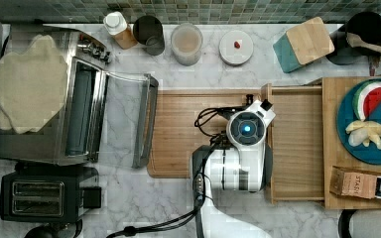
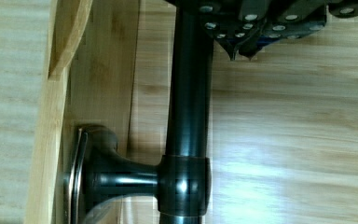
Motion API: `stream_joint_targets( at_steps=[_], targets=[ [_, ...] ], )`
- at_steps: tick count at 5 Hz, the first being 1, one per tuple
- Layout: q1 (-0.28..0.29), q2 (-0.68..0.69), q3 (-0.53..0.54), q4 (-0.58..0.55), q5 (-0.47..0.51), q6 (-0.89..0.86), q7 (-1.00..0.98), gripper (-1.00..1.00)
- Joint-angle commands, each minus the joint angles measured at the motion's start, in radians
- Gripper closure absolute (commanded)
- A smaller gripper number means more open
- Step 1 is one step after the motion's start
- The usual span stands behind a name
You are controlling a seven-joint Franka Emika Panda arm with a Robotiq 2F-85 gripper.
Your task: Close the drawer.
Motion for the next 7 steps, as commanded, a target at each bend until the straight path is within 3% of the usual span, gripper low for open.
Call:
stream_joint_targets(
  at_steps=[1,2,3,4,7],
  targets=[
    [-0.211,0.101,-0.183,0.248,0.024,0.03,-0.24,1.0],
    [-0.258,0.126,-0.217,0.32,-0.025,0.001,-0.26,1.0],
    [-0.293,0.162,-0.245,0.364,-0.014,0.053,-0.301,1.0],
    [-0.288,0.145,-0.263,0.339,-0.047,0.083,-0.207,1.0],
    [-0.282,0.145,-0.27,0.339,-0.043,0.084,-0.21,1.0]
  ],
)
